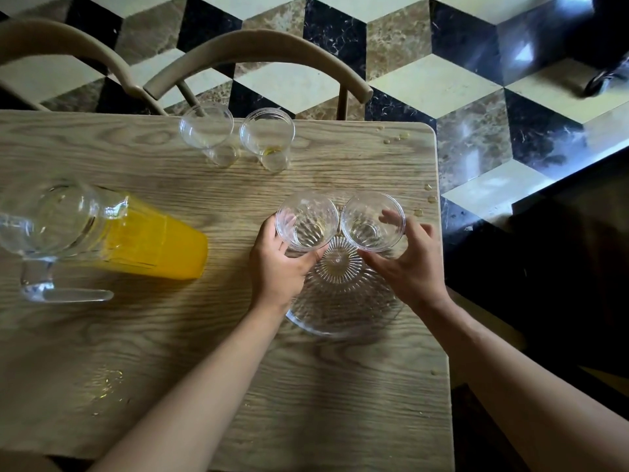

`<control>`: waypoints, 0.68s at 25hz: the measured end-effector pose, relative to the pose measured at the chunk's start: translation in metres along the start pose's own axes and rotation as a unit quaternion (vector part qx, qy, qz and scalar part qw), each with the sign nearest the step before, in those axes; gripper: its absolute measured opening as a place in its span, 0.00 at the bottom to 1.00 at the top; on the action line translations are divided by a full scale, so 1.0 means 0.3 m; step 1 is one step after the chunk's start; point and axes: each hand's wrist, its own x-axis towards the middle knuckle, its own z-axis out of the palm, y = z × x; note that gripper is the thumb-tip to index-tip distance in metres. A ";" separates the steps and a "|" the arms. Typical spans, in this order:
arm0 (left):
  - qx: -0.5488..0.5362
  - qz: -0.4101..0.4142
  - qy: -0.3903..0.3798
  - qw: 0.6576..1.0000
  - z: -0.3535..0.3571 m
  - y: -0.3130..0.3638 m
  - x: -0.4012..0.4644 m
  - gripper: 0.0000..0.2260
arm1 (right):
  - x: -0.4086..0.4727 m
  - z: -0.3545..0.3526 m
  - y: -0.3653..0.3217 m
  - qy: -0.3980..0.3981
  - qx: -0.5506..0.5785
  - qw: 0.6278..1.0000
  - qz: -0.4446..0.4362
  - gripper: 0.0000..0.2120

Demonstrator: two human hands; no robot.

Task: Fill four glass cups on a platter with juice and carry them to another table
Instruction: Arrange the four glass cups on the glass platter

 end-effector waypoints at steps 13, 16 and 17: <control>0.037 0.008 -0.047 0.998 -0.027 0.041 -0.037 0.64 | -0.016 -0.044 0.004 -0.061 -0.043 0.997 0.012 0.52; 0.097 0.072 -0.041 0.992 -0.085 0.124 -0.086 0.61 | -0.018 -0.116 -0.068 -0.065 -0.019 0.998 -0.013 0.58; 0.113 0.089 -0.033 0.989 -0.103 0.151 -0.094 0.60 | -0.014 -0.138 -0.094 -0.066 -0.011 0.998 -0.019 0.59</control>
